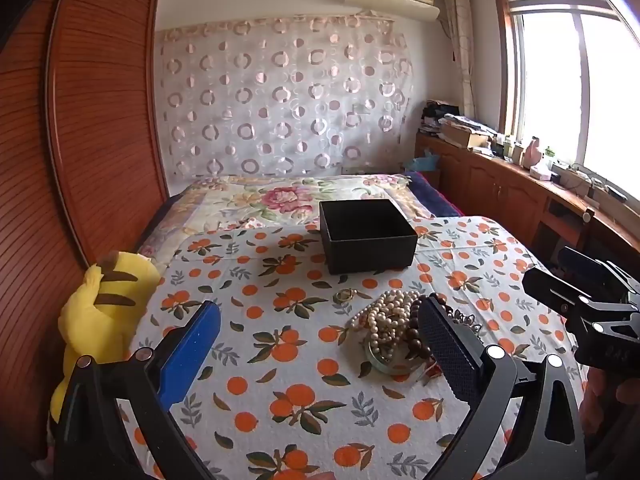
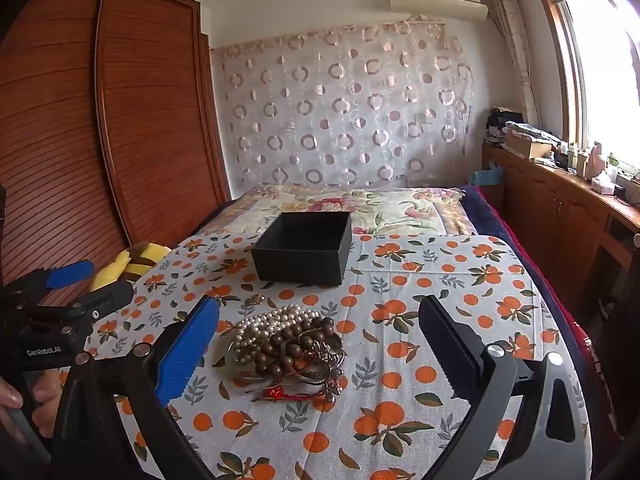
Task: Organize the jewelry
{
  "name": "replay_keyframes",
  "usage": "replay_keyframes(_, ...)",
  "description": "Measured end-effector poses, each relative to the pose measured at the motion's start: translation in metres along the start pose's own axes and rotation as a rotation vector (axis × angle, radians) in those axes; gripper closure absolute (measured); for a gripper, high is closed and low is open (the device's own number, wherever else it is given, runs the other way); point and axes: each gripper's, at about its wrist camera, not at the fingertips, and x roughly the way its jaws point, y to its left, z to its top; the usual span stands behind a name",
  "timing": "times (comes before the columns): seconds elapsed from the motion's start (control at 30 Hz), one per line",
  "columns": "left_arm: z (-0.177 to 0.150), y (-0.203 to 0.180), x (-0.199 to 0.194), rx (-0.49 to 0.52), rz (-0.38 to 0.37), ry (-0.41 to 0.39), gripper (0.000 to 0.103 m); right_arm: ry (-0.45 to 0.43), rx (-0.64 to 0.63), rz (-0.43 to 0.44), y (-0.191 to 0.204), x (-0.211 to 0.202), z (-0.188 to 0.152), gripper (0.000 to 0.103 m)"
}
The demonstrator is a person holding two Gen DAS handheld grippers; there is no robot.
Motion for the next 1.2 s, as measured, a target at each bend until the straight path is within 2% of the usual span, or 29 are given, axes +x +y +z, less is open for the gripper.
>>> replay_keyframes(1.2,0.010,-0.007,-0.007,-0.012,-0.009,-0.016,0.008,-0.007,0.003,0.000,0.000,-0.004,0.003,0.002)
